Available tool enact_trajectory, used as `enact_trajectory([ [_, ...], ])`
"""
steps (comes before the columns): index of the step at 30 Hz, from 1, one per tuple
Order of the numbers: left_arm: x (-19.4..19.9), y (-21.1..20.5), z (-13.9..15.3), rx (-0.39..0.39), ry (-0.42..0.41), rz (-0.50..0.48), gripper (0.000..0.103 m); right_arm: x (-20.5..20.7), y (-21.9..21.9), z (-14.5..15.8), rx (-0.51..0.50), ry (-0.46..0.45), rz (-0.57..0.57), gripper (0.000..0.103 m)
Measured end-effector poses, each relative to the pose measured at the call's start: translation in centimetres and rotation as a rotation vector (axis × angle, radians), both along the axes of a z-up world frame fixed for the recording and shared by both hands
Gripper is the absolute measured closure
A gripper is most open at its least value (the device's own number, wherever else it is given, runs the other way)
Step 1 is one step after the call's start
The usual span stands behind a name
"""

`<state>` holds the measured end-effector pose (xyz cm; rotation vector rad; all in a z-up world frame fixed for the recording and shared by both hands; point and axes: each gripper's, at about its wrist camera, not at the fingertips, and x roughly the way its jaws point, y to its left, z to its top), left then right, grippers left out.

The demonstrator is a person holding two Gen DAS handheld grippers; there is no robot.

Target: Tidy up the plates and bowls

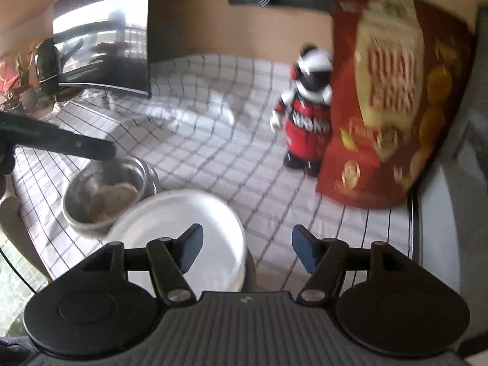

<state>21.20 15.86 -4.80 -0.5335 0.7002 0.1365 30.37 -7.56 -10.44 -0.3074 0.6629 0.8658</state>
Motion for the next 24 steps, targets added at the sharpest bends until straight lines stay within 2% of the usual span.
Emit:
enact_trajectory([
  [4,0.4,-0.1,-1.0,-0.031,0.066,-0.062,0.084,1.2,-0.8,-2.4,-0.035,0.090,-0.023,0.040],
  [8,0.9,-0.1,-1.3,0.063,0.124,-0.061,0.084,1.8,-0.3,-3.9,-0.044,0.160,-0.048,0.043],
  [10,1.1,0.1,-1.7,0.046,0.135,-0.064,0.084,2.0,0.1,-4.2,-0.039,0.183,-0.050,0.043],
  [14,1.2,0.8,-1.7,-0.087,0.074,-0.075,0.084,2.1,0.9,-4.5,-0.067,0.175,-0.067,0.043],
  [16,1.5,0.5,-1.3,-0.062,0.081,-0.095,0.084,2.0,0.5,-4.1,-0.057,0.172,-0.070,0.043],
  [18,2.0,-0.1,-1.3,0.020,0.130,-0.109,0.084,2.0,0.2,-3.8,-0.052,0.166,-0.079,0.043],
  [20,2.5,-0.6,-1.7,0.065,0.183,-0.116,0.084,2.3,0.0,-3.8,-0.047,0.167,-0.084,0.043],
  [22,2.9,-0.6,-2.6,0.054,0.236,-0.105,0.081,2.4,-0.1,-4.0,-0.042,0.172,-0.088,0.043],
  [24,3.0,0.0,-3.4,0.004,0.257,-0.076,0.072,2.8,-0.1,-4.3,-0.031,0.183,-0.094,0.043],
])
